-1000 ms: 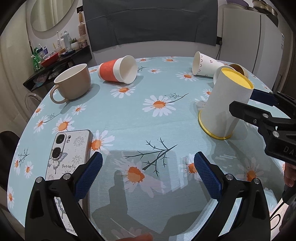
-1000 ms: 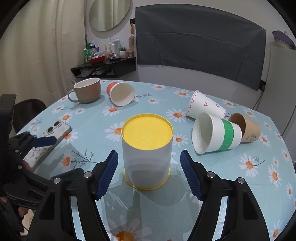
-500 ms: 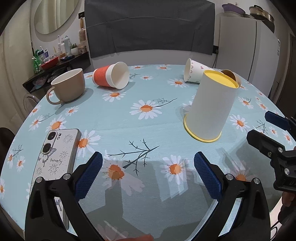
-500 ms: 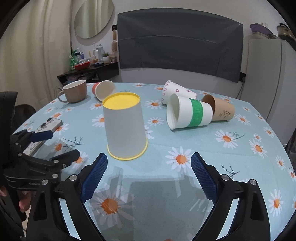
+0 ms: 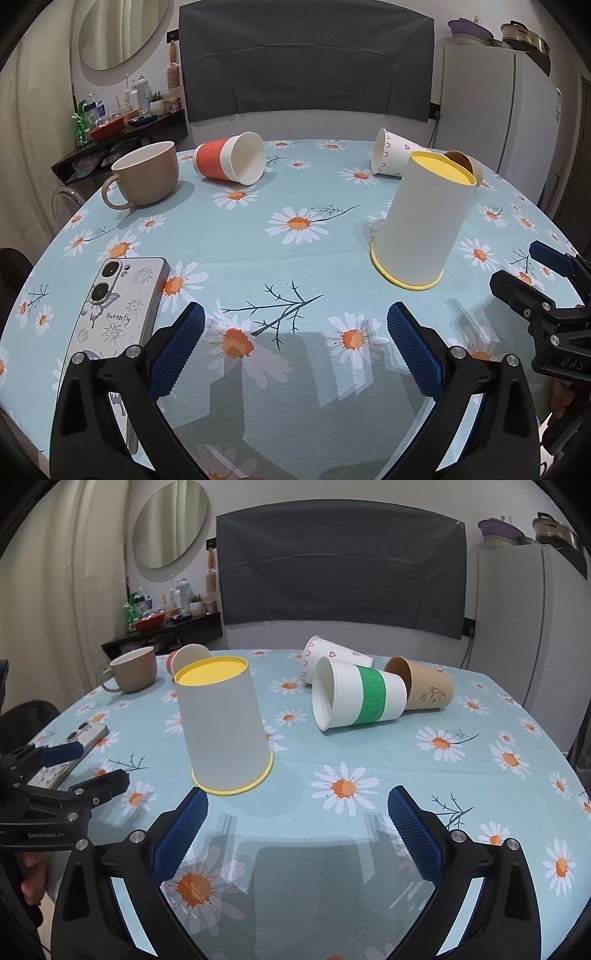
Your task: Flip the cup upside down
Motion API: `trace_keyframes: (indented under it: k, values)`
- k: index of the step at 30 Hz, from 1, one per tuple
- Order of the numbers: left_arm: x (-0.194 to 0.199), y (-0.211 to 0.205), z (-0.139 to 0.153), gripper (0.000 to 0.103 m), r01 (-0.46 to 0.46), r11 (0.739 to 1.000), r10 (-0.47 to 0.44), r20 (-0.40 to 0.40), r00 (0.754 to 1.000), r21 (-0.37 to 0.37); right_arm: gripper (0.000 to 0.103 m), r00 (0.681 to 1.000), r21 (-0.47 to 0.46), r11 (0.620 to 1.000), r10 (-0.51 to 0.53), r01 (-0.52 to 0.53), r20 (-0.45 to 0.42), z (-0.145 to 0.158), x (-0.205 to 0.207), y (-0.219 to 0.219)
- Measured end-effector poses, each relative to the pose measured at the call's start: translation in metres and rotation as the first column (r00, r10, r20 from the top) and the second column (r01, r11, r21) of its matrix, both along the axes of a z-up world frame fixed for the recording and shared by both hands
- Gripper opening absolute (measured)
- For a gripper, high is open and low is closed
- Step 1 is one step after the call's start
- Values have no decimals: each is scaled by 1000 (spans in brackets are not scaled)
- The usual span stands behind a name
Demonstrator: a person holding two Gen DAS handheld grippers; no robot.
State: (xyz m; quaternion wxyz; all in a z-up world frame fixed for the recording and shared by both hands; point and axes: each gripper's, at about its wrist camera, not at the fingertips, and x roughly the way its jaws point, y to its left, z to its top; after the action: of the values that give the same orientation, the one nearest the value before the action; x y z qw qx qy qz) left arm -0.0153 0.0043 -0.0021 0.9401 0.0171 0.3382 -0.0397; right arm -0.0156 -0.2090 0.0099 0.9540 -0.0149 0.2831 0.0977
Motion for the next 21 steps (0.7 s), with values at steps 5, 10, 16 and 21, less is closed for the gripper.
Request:
trace_keyframes:
  k: [5,10,16,21]
  values:
    - [1,1,-1,97,6,1000,-6,-4,1000,-14,94,1000,15,1000,-12,12,1,-1,-1,-2]
    - [-2,-2,0,97,13,1000,-13,11,1000,7,94,1000,19,1000,-15,15,0,-1,-1,-3]
    - [0,-1,-1,97,20,1000,-20,3,1000,-1,94,1000,18,1000,-12,13,-8,-1,0,-2]
    - [1,0,-2,97,21,1000,-22,-8,1000,-9,94,1000,21,1000,-14,14,-17,-2,0,-1]
